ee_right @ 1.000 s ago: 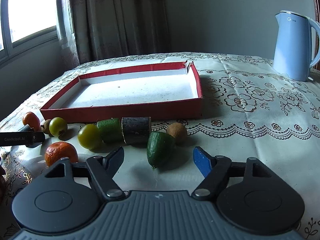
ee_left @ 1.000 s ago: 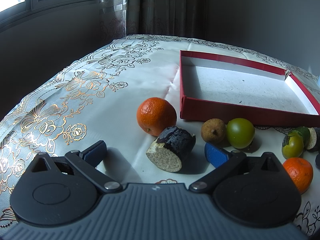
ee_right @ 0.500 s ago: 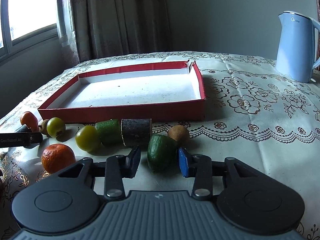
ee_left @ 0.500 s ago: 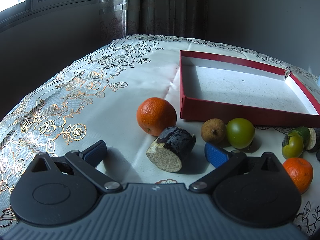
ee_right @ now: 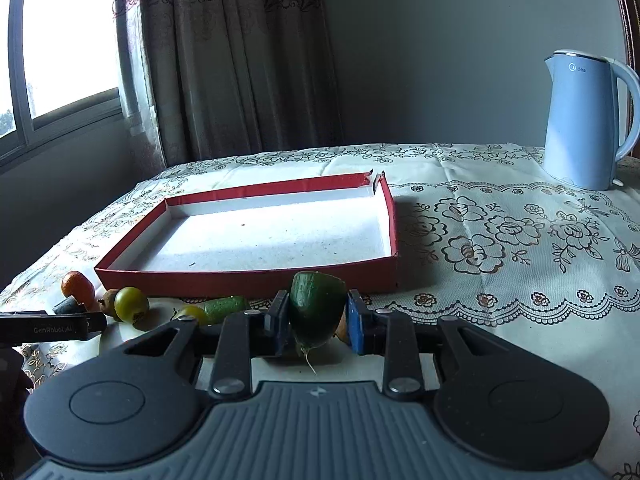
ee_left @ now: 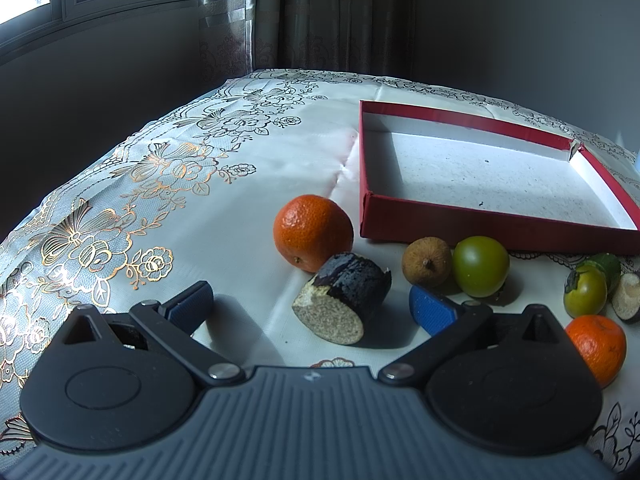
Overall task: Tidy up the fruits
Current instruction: 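Close the right gripper on the green cucumber piece and lift it, then carry the cucumber into the red tray and open the right gripper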
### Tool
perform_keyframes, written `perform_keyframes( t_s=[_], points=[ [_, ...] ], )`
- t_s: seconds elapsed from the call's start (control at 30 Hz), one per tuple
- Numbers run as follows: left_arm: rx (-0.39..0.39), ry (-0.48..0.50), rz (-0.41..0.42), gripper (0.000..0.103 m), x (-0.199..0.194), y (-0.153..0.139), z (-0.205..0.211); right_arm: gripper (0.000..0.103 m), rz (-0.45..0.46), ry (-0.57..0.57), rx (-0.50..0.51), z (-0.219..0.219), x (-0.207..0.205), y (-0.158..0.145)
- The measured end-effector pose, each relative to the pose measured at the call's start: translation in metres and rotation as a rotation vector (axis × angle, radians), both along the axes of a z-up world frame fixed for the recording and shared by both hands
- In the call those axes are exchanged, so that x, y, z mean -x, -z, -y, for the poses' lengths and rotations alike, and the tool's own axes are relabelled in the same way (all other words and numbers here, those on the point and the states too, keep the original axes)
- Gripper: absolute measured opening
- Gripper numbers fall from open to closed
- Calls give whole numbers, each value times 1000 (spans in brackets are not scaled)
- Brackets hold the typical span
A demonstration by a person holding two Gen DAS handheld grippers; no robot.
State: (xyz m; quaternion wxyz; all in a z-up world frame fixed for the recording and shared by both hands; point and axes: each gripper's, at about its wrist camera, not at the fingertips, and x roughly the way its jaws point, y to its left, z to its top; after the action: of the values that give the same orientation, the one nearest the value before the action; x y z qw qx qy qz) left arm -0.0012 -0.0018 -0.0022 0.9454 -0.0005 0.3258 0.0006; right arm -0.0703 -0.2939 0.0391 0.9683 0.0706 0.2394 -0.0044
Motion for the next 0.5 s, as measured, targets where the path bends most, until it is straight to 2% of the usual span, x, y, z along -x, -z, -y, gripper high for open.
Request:
perform_keyframes(
  t_s=[0.13, 0.23, 0.37, 0.5],
  points=[
    [0, 0, 0, 103, 0, 0, 0, 29, 43, 4, 46, 7, -27, -18],
    [0, 0, 0, 103, 0, 0, 0, 29, 28, 5, 67, 12, -59, -21],
    [0, 0, 0, 103, 0, 0, 0, 29, -37, -4, 96, 14, -99, -7],
    [0, 0, 0, 103, 0, 0, 0, 29, -92, 6, 100, 17, -120, 12]
  ],
)
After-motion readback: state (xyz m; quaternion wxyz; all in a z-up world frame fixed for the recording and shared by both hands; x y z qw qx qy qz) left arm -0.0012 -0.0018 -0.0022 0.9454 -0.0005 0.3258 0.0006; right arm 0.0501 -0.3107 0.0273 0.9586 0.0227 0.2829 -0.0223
